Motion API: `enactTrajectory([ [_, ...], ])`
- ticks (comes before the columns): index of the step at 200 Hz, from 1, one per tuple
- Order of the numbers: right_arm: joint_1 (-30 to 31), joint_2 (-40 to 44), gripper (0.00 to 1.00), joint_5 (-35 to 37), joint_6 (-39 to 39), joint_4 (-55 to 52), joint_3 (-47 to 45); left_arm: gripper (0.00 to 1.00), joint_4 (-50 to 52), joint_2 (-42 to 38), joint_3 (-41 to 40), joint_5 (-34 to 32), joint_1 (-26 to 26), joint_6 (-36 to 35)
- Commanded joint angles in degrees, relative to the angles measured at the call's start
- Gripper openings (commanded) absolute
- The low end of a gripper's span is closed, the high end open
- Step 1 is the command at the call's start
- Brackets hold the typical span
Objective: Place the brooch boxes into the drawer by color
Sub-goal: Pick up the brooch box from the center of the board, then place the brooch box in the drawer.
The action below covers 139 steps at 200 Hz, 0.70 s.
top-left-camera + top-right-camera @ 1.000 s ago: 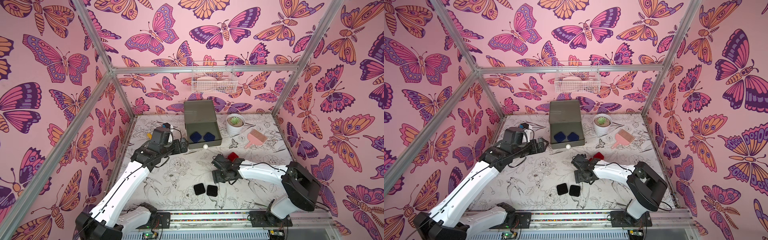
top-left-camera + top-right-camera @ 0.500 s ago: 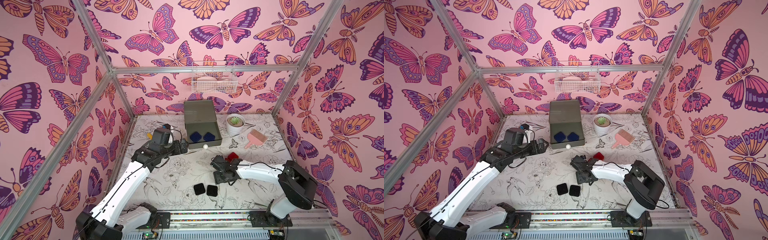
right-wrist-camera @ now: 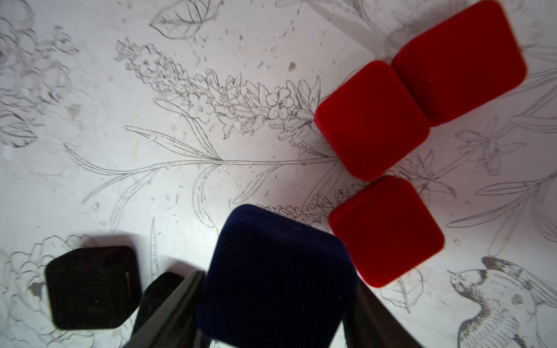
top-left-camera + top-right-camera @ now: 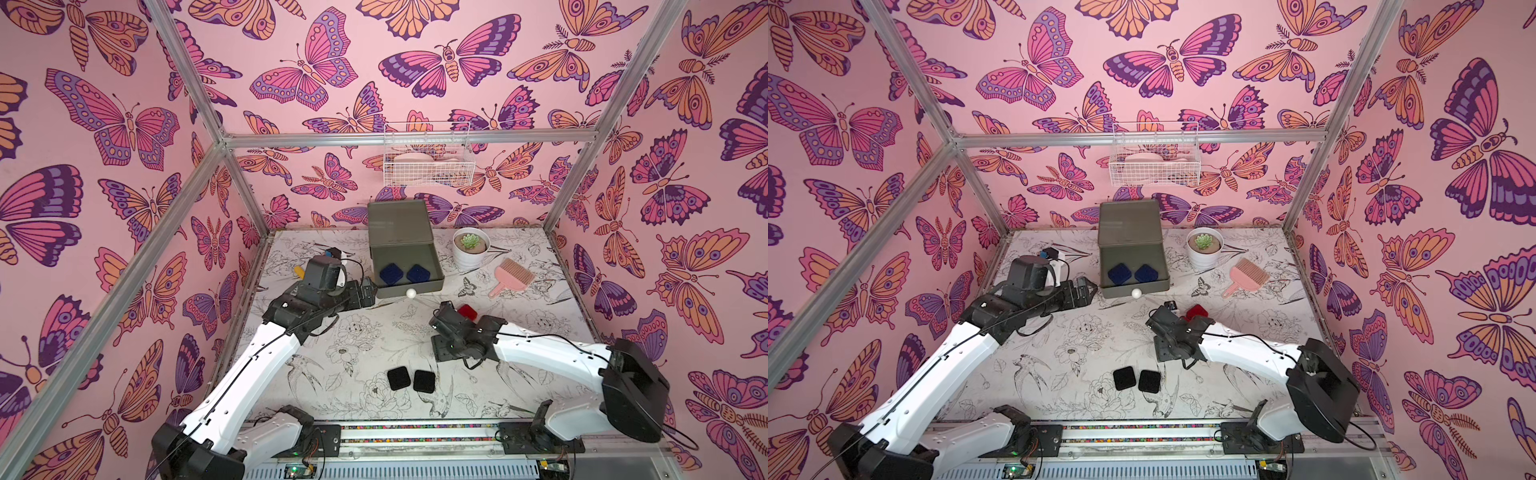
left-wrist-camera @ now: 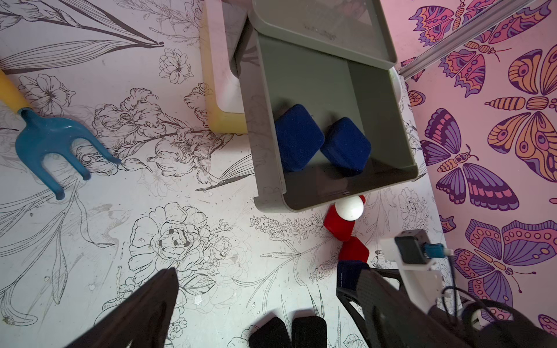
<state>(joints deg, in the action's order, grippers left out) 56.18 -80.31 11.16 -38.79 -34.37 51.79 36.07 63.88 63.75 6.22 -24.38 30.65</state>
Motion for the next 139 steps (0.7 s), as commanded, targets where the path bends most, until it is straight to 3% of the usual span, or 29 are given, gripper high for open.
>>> enactTrajectory([
  [1, 0.51, 4.49, 0.62, 3.25, 1.12, -2.66, 1.55, 1.00, 0.87, 0.02, -0.38, -0.36, 0.39, -0.68],
  [45, 0.59, 15.54, 0.62, 11.10, 4.06, -2.36, 0.67, 1.00, 0.85, 0.02, -0.14, -0.33, 0.48, -0.69],
  [71, 0.38, 18.67, 0.63, 15.82, 7.80, -3.00, 5.33, 1.00, 0.85, 0.18, -0.05, -0.16, 0.49, -0.69],
  [104, -1.06, 11.20, 0.64, 14.46, 12.18, -9.97, 21.31, 1.00, 0.84, 0.44, 0.23, 0.10, 0.56, -0.52],
  [139, -4.26, -1.59, 0.65, 6.86, 15.77, -16.93, 40.59, 1.00, 0.91, 0.50, 0.69, 0.54, 0.52, -0.33],
])
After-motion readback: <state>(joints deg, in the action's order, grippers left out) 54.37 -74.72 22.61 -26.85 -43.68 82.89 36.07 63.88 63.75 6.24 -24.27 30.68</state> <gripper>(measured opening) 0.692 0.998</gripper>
